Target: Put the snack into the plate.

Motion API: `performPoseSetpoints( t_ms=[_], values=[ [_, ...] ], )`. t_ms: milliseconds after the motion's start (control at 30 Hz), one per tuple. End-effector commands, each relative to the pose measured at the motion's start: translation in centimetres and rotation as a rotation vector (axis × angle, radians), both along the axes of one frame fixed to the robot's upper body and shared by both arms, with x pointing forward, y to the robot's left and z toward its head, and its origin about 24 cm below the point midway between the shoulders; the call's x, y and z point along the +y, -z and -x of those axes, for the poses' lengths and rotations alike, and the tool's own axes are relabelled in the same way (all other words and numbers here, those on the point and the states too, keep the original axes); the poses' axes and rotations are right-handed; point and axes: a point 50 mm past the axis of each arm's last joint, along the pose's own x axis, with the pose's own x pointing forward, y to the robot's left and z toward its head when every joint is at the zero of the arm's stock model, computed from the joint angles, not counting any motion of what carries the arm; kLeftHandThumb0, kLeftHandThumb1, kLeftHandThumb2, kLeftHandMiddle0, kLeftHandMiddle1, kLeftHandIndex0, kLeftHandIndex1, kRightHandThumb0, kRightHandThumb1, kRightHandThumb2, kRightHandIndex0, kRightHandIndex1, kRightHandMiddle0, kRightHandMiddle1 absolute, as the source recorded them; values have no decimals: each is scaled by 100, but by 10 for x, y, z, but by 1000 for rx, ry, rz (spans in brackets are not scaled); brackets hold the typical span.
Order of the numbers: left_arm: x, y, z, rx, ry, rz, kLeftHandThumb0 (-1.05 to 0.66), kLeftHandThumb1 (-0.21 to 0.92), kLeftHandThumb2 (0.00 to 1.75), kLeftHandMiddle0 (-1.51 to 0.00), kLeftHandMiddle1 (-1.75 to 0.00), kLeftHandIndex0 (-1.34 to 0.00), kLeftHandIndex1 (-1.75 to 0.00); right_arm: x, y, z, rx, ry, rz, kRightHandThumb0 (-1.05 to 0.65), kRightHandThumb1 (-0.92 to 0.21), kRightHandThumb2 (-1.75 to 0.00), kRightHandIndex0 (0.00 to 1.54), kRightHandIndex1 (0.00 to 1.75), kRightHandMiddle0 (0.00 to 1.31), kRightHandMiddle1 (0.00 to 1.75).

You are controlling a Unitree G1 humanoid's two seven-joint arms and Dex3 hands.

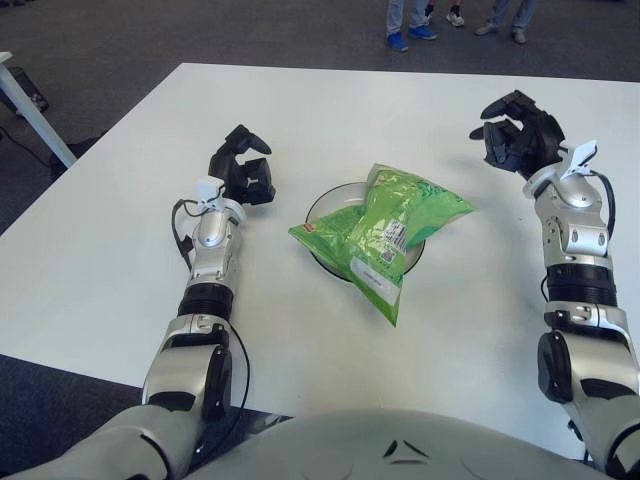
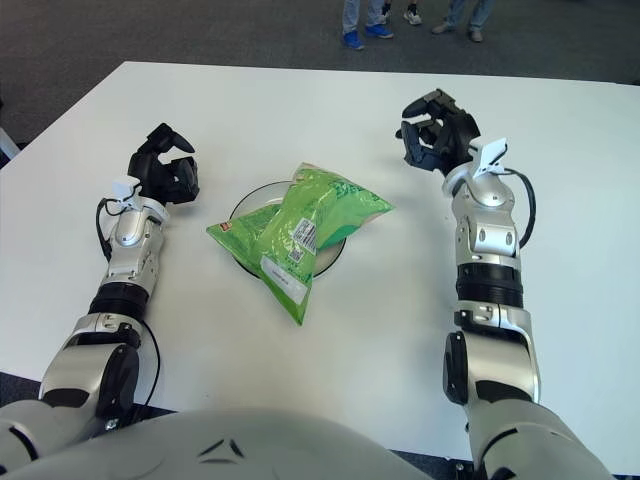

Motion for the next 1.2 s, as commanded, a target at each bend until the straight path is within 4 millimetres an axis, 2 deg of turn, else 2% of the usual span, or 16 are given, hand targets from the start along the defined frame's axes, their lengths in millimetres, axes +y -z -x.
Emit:
performPoseSetpoints(
  t_ms=[0,133,233,267,333,500,667,1167],
  values=[
    [1,45,23,162,-12,38,-48,33,130,-134,-175,-60,-175,-4,1,3,7,41,-27,-1,-50,-106,39,158,46,175],
    [1,45,24,164,-11,40,-48,32,131,-134,-175,-61,-175,-9,7,6,32,73,-54,-1,-43,-111,49,152,48,175],
    [1,45,24,165,-12,43,-48,32,132,-133,-175,-61,-175,-12,12,7,48,98,-100,0,-31,-123,65,144,53,175],
    [1,45,24,166,-12,44,-48,32,132,-133,-175,-61,-175,-13,14,7,51,107,-118,0,-24,-130,72,142,57,175],
    [1,45,24,169,-14,45,-48,32,132,-133,-175,-61,-175,-14,16,7,54,127,-146,0,-13,-142,81,142,62,175],
    [1,45,24,172,-19,43,-48,32,132,-133,-175,-61,-175,-11,22,8,61,161,-184,0,-2,-159,85,155,67,175],
    [1,45,25,173,-22,41,-48,32,132,-133,-175,-61,-175,-7,30,13,54,156,-210,0,1,-164,85,162,67,175],
    [0,44,24,171,-22,44,-48,31,132,-134,-175,-62,-175,10,50,34,46,172,-187,0,-2,-163,88,164,60,175]
  ],
)
